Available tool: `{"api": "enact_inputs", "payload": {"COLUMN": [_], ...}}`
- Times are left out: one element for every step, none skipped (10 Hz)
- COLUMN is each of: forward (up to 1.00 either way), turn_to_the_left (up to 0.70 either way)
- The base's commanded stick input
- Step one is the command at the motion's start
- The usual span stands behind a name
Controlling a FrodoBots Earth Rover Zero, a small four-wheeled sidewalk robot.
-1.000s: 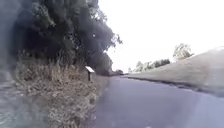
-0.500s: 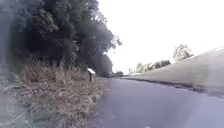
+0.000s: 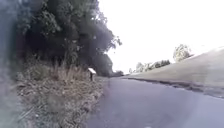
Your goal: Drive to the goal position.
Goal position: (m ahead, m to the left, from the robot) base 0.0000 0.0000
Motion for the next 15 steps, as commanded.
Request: {"api": "enact_inputs", "payload": {"forward": [-0.45, -0.45, -0.45, -0.45, -0.45, -0.45, -0.45, -0.45, -0.45, -0.45, -0.45, -0.39, -0.2, 0.0, 0.0], "turn_to_the_left": [0.0, 0.0, 0.0, 0.0, 0.0, 0.0, 0.0, 0.0, 0.0, 0.0, 0.0, 0.0, 0.0, 0.0, 0.0]}}
